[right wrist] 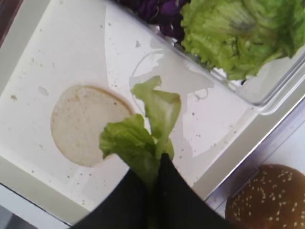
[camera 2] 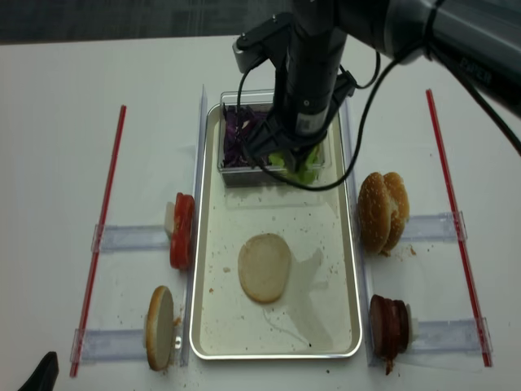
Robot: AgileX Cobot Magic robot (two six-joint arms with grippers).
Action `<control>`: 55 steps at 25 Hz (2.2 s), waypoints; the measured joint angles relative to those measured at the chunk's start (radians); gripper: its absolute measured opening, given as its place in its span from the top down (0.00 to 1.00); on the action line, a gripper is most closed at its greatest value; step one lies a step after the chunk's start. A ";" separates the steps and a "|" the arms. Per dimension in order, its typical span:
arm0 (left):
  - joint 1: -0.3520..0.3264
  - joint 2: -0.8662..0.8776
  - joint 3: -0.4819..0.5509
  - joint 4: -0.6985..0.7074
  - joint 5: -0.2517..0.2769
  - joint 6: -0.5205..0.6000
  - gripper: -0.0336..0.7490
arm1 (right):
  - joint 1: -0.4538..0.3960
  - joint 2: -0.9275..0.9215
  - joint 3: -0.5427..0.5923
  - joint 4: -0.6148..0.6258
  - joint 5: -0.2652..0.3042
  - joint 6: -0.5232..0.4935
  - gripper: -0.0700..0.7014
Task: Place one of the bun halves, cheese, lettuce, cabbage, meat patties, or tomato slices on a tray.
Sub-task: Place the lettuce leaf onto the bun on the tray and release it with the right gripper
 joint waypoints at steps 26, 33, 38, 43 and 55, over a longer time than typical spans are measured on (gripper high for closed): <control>0.000 0.000 0.002 0.000 0.000 0.000 0.17 | 0.256 -0.051 0.095 -0.004 -0.006 0.040 0.83; 0.000 0.000 0.002 0.000 0.000 0.000 0.17 | 0.256 -0.036 0.095 -0.021 -0.047 0.042 0.83; 0.000 0.000 0.002 0.000 0.000 0.000 0.17 | 0.254 0.015 0.095 -0.057 -0.057 0.042 0.83; 0.000 0.000 0.002 0.000 0.000 0.000 0.17 | 0.248 0.061 0.095 -0.082 -0.098 0.042 0.83; 0.000 0.000 0.002 0.000 0.000 0.000 0.17 | 0.247 0.136 0.095 -0.117 -0.118 0.044 0.83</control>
